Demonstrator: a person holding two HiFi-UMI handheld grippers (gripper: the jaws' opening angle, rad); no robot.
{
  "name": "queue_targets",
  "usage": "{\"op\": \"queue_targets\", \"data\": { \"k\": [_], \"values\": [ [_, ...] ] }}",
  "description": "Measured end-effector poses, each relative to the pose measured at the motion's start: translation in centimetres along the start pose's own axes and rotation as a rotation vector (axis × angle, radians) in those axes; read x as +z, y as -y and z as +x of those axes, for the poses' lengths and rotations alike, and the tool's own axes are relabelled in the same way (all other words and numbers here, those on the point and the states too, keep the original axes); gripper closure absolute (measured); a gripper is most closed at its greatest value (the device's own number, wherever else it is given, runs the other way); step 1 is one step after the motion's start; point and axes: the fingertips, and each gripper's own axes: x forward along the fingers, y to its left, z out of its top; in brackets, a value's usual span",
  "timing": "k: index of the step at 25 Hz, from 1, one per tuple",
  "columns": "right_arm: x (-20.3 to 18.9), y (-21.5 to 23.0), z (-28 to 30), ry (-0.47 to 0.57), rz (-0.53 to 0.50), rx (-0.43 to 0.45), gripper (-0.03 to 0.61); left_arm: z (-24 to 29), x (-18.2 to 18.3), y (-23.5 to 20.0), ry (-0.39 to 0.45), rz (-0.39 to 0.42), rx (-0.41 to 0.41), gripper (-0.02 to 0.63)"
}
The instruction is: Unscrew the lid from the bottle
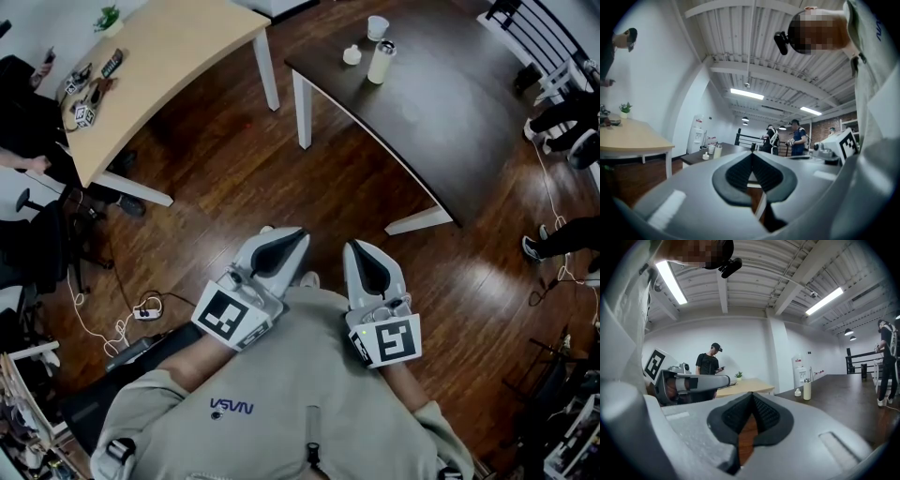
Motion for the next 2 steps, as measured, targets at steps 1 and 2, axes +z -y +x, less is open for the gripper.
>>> {"op": "queue_targets", "data": {
  "k": [1, 2],
  "values": [
    [0.05, 0.11, -0.12, 0.001, 0.0, 0.0, 0.58, 0.11, 0.06, 0.17, 0.0, 0.002, -0.001, 0.611],
    [0.12, 0.22, -0.24, 0.001, 0.0, 0.0, 0.58, 0.22, 0.12, 0.33, 0.001, 0.003, -0.003, 0.612]
  ]
}}
